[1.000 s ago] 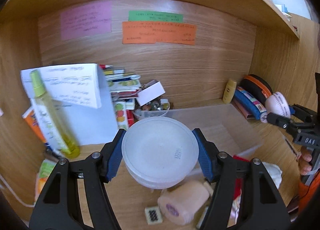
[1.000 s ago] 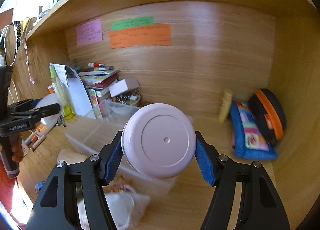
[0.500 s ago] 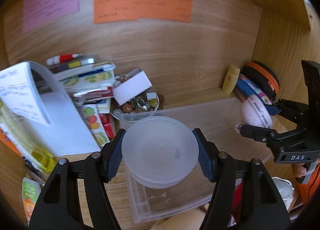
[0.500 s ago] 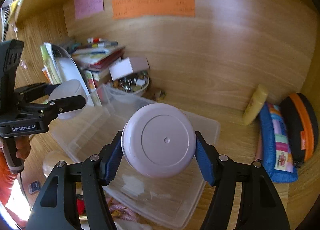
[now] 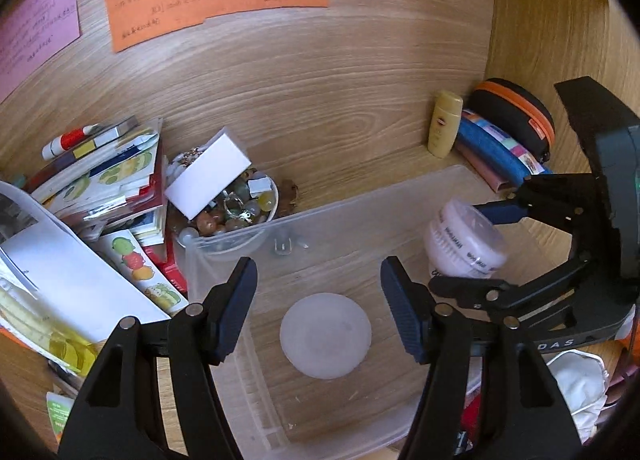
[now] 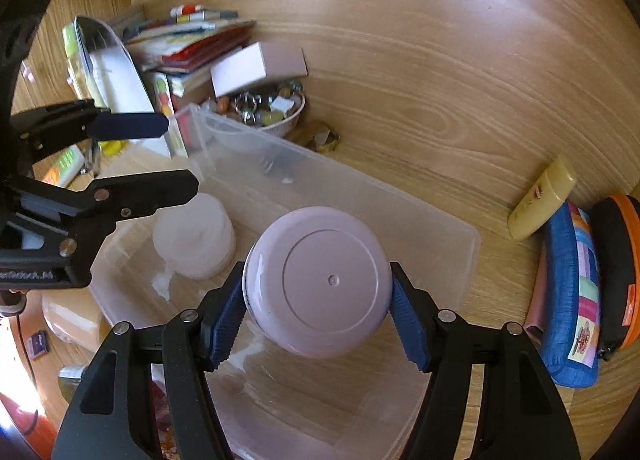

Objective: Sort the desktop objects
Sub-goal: 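Carry the white container with left tool while right tool carries pink compact, then open both tools to release the white container and pink compact into the box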

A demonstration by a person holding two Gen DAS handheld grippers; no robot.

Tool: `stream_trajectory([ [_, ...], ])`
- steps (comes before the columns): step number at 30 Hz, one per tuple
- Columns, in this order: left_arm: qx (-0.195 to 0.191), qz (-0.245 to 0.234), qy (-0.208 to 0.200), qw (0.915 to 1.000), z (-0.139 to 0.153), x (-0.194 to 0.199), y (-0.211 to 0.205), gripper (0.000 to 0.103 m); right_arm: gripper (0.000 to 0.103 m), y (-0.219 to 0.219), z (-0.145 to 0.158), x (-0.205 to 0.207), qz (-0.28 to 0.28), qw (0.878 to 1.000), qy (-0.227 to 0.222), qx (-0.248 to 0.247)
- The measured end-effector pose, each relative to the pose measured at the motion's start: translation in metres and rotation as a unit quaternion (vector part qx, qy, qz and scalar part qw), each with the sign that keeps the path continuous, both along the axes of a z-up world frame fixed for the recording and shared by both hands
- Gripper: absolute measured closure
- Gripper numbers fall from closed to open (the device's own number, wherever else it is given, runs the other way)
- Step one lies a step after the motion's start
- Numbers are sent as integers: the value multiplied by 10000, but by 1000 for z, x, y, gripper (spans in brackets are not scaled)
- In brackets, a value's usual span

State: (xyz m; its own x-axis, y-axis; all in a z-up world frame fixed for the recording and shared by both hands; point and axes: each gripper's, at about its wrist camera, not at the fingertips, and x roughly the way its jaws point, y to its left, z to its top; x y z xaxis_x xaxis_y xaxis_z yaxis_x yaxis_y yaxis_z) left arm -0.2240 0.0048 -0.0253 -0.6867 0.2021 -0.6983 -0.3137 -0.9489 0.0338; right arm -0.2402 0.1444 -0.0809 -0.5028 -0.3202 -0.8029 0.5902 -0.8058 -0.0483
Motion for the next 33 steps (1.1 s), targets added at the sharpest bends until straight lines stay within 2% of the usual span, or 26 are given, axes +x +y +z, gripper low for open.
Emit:
stream_trajectory([
  [7, 28, 61, -72, 10000, -3, -2, -5, 39, 40, -9, -10, -2, 121, 9993, -159, 317],
  [13, 65, 127, -104, 9998, -7, 2, -11, 39, 40, -10, -16, -7, 73, 9983, -436, 372],
  [17, 117, 223, -50, 9997, -4, 8, -16, 30, 40, -9, -13, -3, -24, 9985, -316, 445],
  [20, 129, 264, 19, 9996, 0, 14, -19, 29, 39, -8, -6, 2, -79, 9990, -204, 390],
  [23, 128, 288, 116, 9994, 7, 23, -19, 28, 33, -6, 4, 9, -150, 9993, -24, 355],
  [27, 138, 349, 296, 9989, 17, 36, -19, 16, 31, 1, 22, 21, -228, 9993, 213, 192],
  [28, 149, 358, 326, 9987, 19, 38, -20, 15, 30, 2, 26, 26, -245, 9992, 291, 153],
  [30, 194, 378, 384, 9984, 25, 45, -21, 14, 21, 6, 34, 31, -252, 9988, 404, 65],
  [33, 261, 444, 445, 9977, 33, 56, -25, 9, 18, 11, 48, 46, -229, 9981, 575, -38],
])
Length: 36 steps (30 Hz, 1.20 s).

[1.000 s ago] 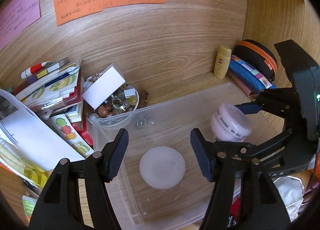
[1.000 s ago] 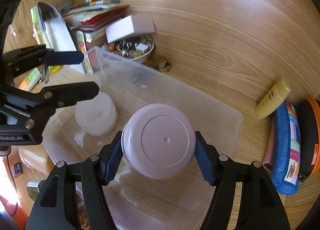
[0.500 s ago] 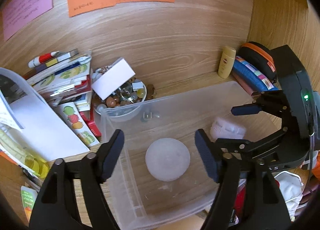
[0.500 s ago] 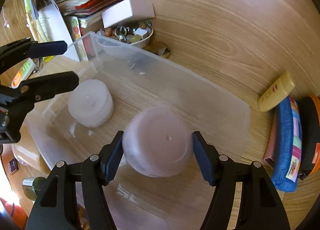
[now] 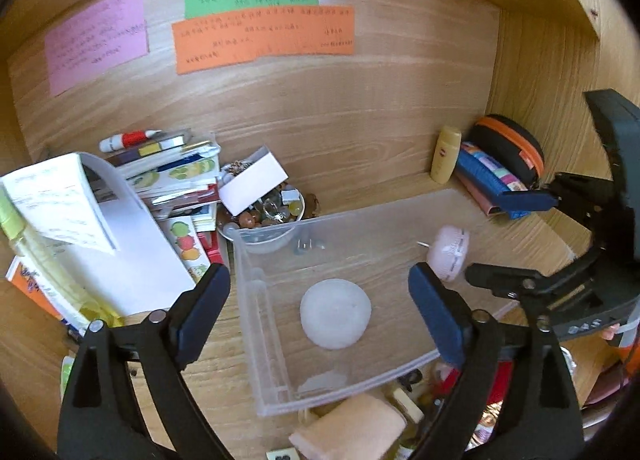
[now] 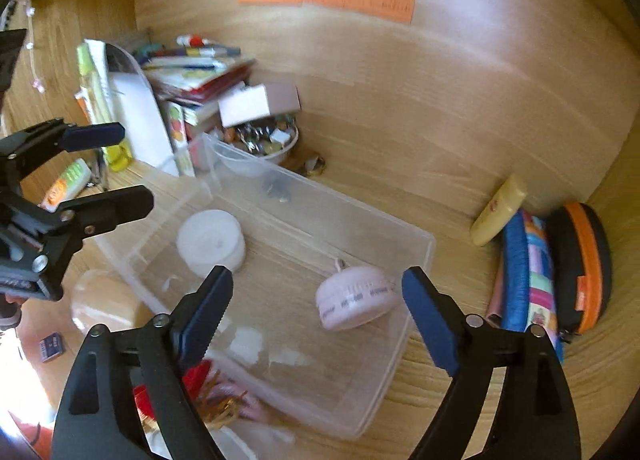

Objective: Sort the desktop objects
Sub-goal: 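Open both tools to release the white container and pink compact into the box, then grasp the blue Max card box with the left tool while the right tool grasps the white drawstring pouch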

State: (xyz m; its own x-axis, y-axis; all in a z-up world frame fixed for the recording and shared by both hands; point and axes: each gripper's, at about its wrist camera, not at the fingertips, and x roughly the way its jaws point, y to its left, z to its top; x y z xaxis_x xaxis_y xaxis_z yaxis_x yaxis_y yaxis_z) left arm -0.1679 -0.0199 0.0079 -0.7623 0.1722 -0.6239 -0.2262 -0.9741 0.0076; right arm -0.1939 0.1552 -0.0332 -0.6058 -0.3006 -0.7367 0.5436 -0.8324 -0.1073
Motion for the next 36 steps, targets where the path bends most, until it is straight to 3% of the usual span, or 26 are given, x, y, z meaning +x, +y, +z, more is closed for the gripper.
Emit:
stream_trajectory([
  [7, 181, 156, 134, 9996, 14, 28, -10, 7, 15, 10, 24, 47, 26, 9986, 510, -151],
  [11, 189, 270, 253, 9991, 18, 50, -19, 6, 6, 19, 34, 70, 19, 9968, 701, -374],
  [19, 106, 540, 262, 9981, 6, 95, -38, 4, 4, 24, 30, 118, 97, 9939, 981, -484],
  [28, 97, 812, -212, 9964, -34, 138, -64, 4, 4, 30, -4, 149, 9, 9945, 623, -840],
  [36, 372, 898, -892, 9913, -84, 173, -75, 4, 4, 48, -41, 161, -239, 9934, 1, -1118],
])
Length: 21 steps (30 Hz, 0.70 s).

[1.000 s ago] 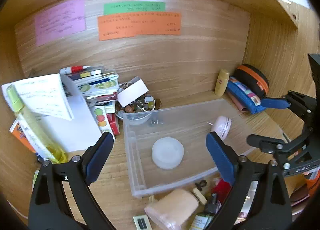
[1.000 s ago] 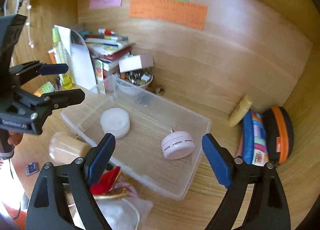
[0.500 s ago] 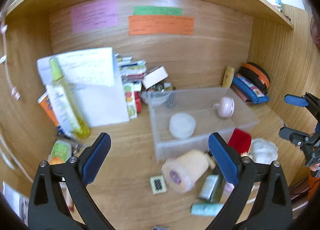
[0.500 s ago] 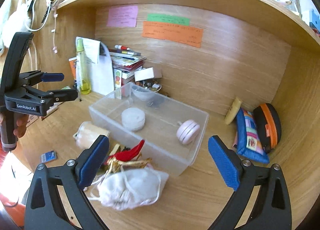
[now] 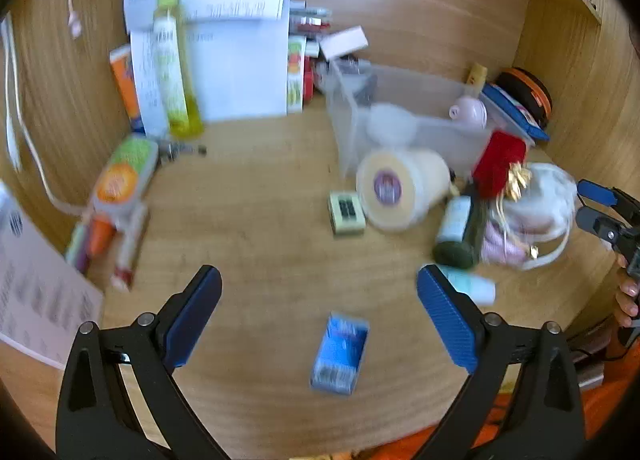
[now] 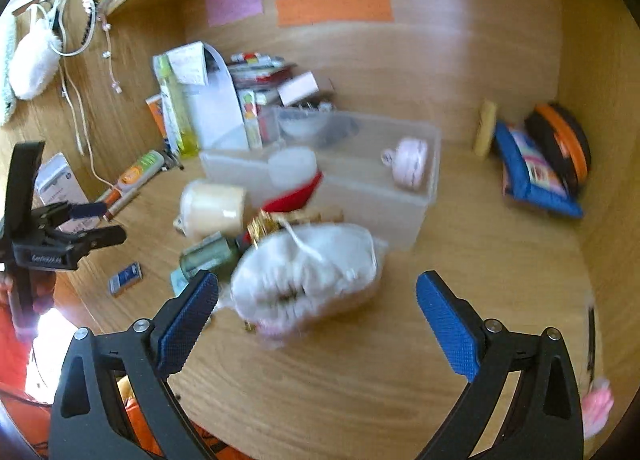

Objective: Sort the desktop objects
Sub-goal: 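Grasp the blue Max card box with the left tool while the right tool grasps the white drawstring pouch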

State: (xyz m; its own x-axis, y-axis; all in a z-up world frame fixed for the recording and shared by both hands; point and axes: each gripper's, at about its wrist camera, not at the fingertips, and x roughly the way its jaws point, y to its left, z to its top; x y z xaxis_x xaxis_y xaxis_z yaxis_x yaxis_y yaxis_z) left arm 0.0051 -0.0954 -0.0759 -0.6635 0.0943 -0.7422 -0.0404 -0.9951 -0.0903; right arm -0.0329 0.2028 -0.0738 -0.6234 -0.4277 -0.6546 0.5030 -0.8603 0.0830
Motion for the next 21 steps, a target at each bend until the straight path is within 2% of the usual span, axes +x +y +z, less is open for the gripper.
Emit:
stream_trajectory([
  [6, 0, -123, -160, 9998, -19, 19, 4, 4, 4, 5, -18, 6, 91, 9992, -379, -61],
  [14, 65, -67, -289, 9995, -36, 24, -4, 4, 4, -11, -37, -9, -226, 9969, -278, 694],
  [17, 24, -23, -235, 9997, -36, 23, -7, 13, 4, -13, -40, -19, -235, 9965, -384, 698],
  [18, -7, -32, -240, 9997, -37, 23, -7, 20, 4, -14, -40, -22, -232, 9965, -390, 706],
  [21, -215, -62, -163, 9996, -37, 22, -5, 30, 4, -19, -39, -29, -192, 9963, -350, 757],
])
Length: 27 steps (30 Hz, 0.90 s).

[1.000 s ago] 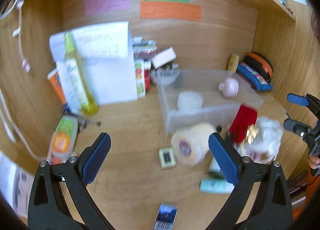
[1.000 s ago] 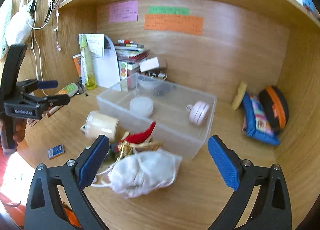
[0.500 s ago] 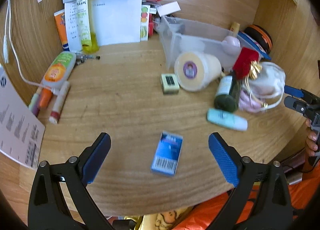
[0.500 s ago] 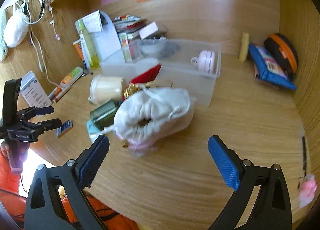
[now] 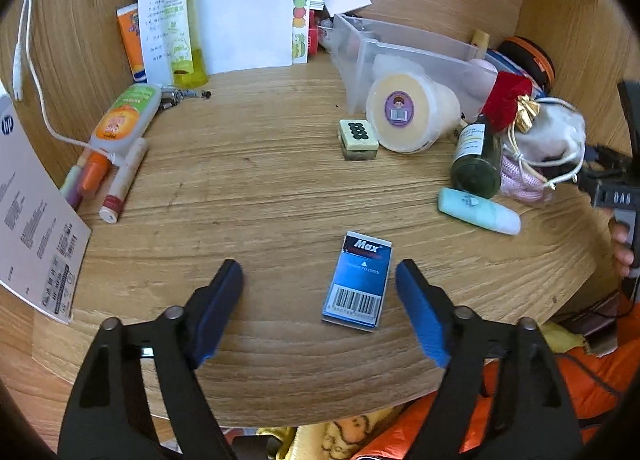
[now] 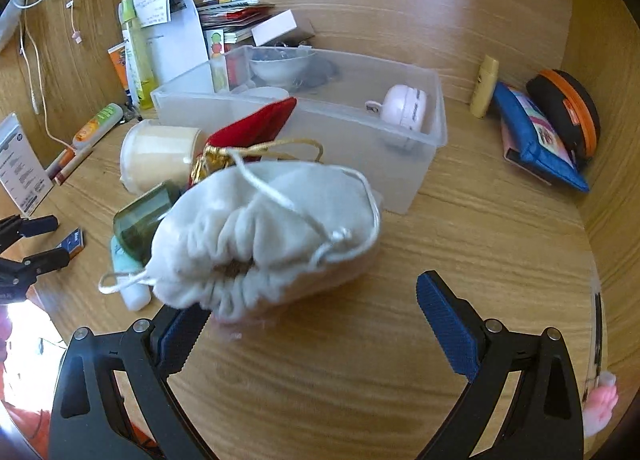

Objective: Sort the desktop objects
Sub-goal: 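Grasp the blue Max card box with the left tool while the right tool grasps the white drawstring pouch, then carry the card box with left tool while right tool carries white pouch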

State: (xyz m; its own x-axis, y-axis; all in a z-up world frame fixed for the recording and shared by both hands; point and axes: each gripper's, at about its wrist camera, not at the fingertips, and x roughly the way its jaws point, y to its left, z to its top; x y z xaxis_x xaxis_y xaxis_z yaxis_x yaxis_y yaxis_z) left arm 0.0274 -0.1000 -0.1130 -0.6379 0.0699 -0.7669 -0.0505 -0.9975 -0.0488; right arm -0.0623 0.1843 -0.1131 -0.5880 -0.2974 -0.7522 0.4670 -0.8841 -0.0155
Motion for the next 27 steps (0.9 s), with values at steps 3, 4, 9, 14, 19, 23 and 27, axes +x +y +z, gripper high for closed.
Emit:
stream_trajectory([
  [3, -180, -77, 80, 9998, -1, 1, 4, 40, 4, -7, 0, -7, 49, 10000, 38, 70],
  [4, -248, -98, 113, 9996, -2, 2, 5, 44, 4, -9, -1, -10, 65, 9999, 55, 97],
  [9, -264, -196, 216, 9992, -1, 3, 10, 59, 4, -19, -5, -21, 126, 9998, 45, 165],
  [14, -283, -235, 262, 9990, 0, 4, 15, 68, 7, -24, -9, -28, 139, 9998, 70, 105],
  [19, -225, -76, 268, 9994, 1, 1, 12, 77, 24, -22, -5, -29, 219, 9996, 83, -148],
  [23, -211, 12, 262, 9994, 2, -2, 10, 77, 29, -18, -2, -27, 193, 9993, 157, -272],
  [27, -85, 117, 353, 9993, 7, -4, 7, 77, 29, -10, 5, -21, 125, 9987, 345, -358],
])
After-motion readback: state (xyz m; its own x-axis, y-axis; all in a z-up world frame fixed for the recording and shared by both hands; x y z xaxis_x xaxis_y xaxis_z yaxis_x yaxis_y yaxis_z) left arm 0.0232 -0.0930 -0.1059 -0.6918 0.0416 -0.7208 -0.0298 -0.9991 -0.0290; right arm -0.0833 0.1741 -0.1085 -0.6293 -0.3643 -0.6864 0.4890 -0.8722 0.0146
